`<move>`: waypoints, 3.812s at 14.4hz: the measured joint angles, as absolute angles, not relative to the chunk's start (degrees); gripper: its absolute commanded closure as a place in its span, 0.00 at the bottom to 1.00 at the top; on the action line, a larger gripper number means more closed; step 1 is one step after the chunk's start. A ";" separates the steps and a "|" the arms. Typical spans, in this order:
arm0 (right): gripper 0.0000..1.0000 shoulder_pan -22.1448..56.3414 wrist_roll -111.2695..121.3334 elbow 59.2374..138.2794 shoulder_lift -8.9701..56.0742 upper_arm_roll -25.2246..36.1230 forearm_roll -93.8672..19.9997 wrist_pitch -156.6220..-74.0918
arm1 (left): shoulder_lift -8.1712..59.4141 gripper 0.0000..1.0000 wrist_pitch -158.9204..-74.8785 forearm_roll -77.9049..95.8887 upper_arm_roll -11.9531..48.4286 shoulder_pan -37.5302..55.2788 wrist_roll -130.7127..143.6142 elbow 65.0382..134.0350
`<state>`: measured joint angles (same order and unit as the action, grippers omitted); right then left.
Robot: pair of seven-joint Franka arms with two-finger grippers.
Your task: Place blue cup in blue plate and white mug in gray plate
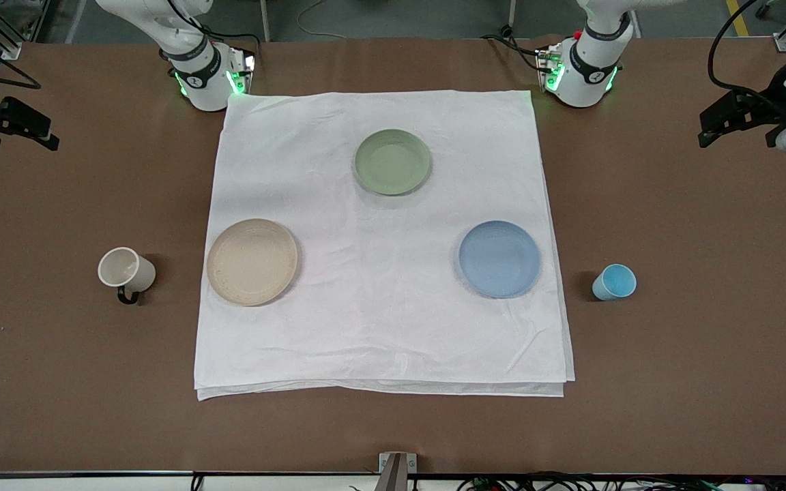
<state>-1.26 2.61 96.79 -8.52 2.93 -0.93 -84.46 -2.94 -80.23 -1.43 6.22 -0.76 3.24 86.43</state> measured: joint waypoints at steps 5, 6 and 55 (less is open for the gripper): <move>0.00 -1.26 2.96 96.66 -8.55 2.95 -0.73 -84.52 | -2.25 0.00 -80.41 -1.43 5.99 -0.87 3.24 86.29; 0.00 -1.26 2.98 96.41 -8.56 3.00 -0.67 -84.62 | -1.49 0.00 -80.68 -1.44 5.82 -0.92 3.24 86.04; 0.00 11.35 -7.29 118.55 22.23 1.80 -25.78 -137.85 | 20.82 0.29 -141.19 -3.49 23.37 -0.94 45.04 122.24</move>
